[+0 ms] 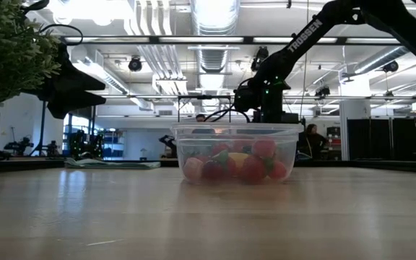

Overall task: Pick and placing Produce into tupperware
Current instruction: Put the peach into the transparent container

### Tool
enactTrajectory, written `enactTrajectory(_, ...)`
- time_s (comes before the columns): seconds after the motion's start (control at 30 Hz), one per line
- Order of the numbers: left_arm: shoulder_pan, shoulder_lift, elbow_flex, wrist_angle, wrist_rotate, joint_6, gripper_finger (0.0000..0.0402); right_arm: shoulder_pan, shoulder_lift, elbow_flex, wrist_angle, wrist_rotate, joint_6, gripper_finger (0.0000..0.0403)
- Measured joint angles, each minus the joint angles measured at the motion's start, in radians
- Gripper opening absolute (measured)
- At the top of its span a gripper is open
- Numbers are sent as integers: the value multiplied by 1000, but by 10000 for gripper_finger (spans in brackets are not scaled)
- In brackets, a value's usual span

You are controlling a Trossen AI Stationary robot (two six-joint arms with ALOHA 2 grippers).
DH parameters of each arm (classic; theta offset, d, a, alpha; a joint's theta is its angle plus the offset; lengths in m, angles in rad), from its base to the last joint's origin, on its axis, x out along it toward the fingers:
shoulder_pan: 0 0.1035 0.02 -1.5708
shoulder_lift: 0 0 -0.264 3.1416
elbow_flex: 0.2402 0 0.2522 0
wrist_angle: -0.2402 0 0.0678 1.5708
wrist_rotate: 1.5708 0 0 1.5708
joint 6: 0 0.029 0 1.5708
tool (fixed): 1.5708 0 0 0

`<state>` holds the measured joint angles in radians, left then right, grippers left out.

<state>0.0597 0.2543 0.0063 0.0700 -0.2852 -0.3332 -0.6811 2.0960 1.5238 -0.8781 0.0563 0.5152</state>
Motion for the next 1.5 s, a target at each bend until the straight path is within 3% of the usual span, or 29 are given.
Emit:
enactTrajectory(0.6,0,0,0,0,0,0,233,0,0,0,-4,-33,0,134)
enactTrajectory(1.0,0,0,0,0,0,0,233,55,-57,0,-14,-60,-3,135)
enactTrajectory(1.17,0,0,0,0,0,0,233,125,-139,0,-56,-151,-20,130)
enactTrajectory(1.37,0,0,0,0,0,0,233,290,-260,0,-86,-308,-6,135)
enactTrajectory(1.5,0,0,0,0,0,0,233,415,-290,0,-77,-330,68,136)
